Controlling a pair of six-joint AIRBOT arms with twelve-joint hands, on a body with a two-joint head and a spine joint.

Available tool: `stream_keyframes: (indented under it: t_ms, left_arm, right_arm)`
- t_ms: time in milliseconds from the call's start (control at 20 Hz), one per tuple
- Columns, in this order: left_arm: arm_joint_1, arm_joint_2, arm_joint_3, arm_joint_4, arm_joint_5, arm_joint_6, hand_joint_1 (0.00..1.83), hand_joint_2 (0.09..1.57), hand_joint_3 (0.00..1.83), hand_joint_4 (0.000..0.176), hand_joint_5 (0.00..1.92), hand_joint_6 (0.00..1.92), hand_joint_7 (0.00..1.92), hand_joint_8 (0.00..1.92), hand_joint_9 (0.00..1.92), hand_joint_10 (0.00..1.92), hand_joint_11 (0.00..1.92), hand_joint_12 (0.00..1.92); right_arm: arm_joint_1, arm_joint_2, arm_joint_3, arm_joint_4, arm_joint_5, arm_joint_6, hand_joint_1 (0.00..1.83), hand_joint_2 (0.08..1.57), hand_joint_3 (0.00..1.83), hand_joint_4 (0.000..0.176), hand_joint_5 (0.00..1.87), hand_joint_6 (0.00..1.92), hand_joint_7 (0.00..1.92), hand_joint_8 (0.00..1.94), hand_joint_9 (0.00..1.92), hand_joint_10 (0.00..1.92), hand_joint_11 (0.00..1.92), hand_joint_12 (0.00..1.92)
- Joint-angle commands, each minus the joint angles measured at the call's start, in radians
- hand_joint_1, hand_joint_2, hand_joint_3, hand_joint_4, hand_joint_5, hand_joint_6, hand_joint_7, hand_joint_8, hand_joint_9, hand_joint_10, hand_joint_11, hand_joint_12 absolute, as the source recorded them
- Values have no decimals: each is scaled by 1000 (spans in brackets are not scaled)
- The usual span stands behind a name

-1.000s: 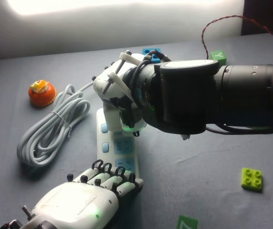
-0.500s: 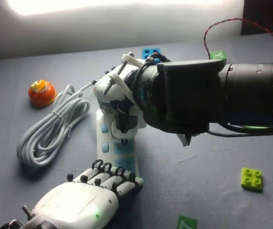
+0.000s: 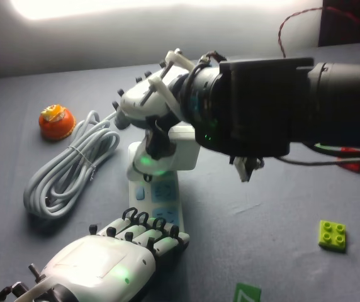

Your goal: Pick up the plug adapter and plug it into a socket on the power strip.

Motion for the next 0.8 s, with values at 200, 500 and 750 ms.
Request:
stream_keyframes:
  t_ms: [200,500,750]
  left_arm:
    - [-6,10,12,-39,77,-16,0,1161,0,0,155,1,144,1,129,0,0,425]
    - [-58,53,43,-39,119,-5,0,1163,0,0,165,5,157,7,144,5,0,458]
    - [-66,95,63,-39,141,-5,0,1161,0,0,167,3,157,3,144,4,0,467]
  right_arm:
    - [45,45,-13,-41,53,8,533,1018,0,0,276,3,335,4,364,0,33,983]
    - [101,211,-137,-46,107,10,477,1036,3,0,249,0,305,0,324,2,2,949]
    - [90,357,-226,-46,182,-53,520,1025,0,0,282,9,327,7,349,9,21,964]
